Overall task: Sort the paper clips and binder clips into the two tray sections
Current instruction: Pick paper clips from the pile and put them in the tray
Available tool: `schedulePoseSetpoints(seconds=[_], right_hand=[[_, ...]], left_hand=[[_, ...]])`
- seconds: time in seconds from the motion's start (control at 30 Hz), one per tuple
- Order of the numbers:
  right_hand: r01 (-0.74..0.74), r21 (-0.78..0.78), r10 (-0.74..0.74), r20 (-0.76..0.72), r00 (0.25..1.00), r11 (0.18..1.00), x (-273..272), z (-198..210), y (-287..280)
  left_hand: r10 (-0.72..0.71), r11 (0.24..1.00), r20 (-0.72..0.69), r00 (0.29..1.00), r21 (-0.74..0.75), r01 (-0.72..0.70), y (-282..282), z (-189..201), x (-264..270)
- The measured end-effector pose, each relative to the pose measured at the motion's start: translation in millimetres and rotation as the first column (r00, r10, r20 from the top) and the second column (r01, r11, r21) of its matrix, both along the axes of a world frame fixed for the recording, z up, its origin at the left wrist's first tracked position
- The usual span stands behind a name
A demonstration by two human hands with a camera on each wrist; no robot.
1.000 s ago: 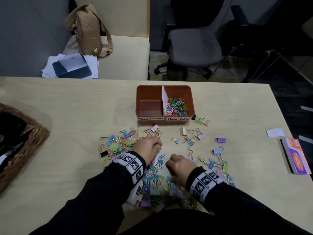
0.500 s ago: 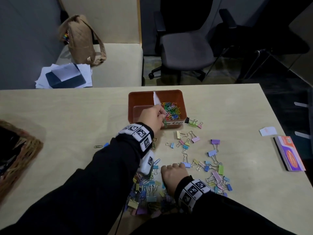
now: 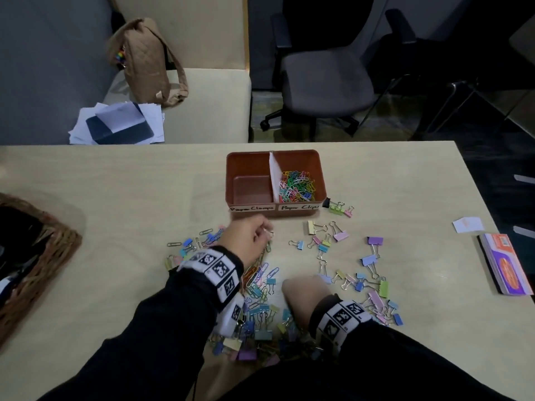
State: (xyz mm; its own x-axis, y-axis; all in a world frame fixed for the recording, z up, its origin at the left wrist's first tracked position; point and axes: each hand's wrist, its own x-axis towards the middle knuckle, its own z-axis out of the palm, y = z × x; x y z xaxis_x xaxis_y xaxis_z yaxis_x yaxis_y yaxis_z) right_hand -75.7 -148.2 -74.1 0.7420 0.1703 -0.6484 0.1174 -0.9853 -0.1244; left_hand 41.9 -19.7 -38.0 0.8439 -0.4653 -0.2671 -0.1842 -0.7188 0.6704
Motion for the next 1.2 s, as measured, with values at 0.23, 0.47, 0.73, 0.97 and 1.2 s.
schedulePoseSetpoints(seconds=[0.23,0.47,0.73,0.97,1.2], right_hand=[[0.511,0.302,-0.547,0.043,0.836,0.805,16.4,6.9,-24.9],[0.831,0.537,-0.723,-0.631,0.282,-0.144,31.7,25.7,-52.3],[0.691,0.243,-0.309,-0.951,0.031,-0.681,35.8,31.9,-56.4],[0.695,0.367,-0.396,-0.909,0.127,-0.618,75.4,61.4,-61.4],[0.588,0.618,-0.695,-0.708,0.126,-0.522,139.5,84.7,-73.0]], left_hand=[[-0.285,0.911,-0.078,0.955,0.287,0.296,8.6,-41.0,-32.9],[-0.414,0.790,-0.036,0.909,0.482,0.379,-13.7,-45.2,-36.2],[-0.416,0.812,0.004,0.909,0.451,0.370,-6.4,-56.4,-37.5],[-0.386,0.838,-0.022,0.922,0.411,0.360,2.8,-61.1,-33.9],[-0.342,0.871,-0.005,0.940,0.373,0.320,6.0,-62.8,-33.7]])
